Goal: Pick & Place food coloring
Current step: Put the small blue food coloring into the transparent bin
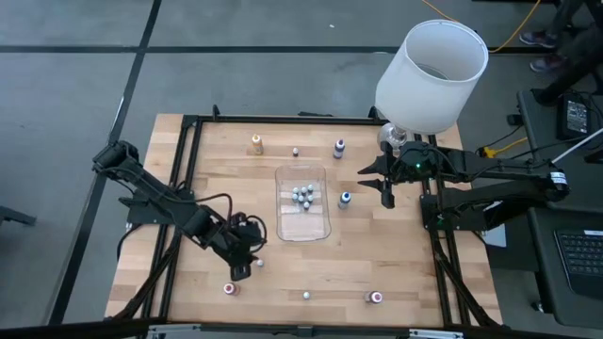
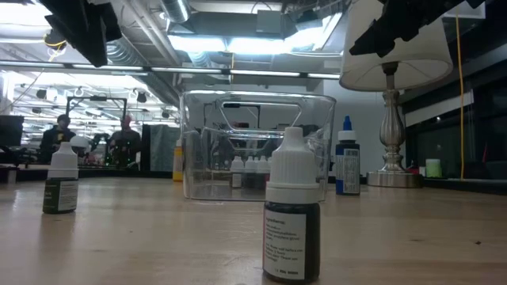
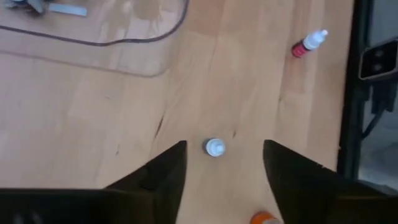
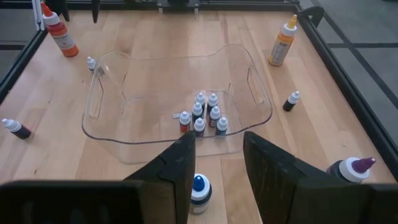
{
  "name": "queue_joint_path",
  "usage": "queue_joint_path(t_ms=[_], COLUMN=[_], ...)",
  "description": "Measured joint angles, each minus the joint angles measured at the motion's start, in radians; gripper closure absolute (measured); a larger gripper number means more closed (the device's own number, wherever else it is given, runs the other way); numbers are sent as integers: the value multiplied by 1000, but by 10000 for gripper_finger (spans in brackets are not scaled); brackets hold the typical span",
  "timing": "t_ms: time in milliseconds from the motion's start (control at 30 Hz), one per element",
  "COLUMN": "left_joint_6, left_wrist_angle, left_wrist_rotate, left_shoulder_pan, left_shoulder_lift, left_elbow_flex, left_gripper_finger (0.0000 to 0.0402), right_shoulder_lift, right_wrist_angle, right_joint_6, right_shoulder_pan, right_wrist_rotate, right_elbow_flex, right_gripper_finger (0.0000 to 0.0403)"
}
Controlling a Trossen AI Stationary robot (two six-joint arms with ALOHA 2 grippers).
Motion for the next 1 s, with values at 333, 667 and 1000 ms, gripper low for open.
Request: queue_joint_path(t_ms=[333, 667, 1000], left_joint_6=[-48, -141, -219], left_wrist_angle=[12, 132, 125], left_wrist_rotate=[11, 18, 17], left_shoulder_pan=[-14, -10, -10], left_shoulder_lift=[120, 254, 301], left_elbow_flex=[0, 0, 0], left_gripper_finger=[169, 170, 179], right_shoulder_lift=[0, 0, 0], right_wrist_angle=[0, 0, 0], right_joint_6=[1, 1, 0], right_shoulder_pan=[0, 0, 0], right_wrist_rotate=[0, 0, 0], right_elbow_flex=[0, 0, 0], right_gripper_finger=[265, 265, 265])
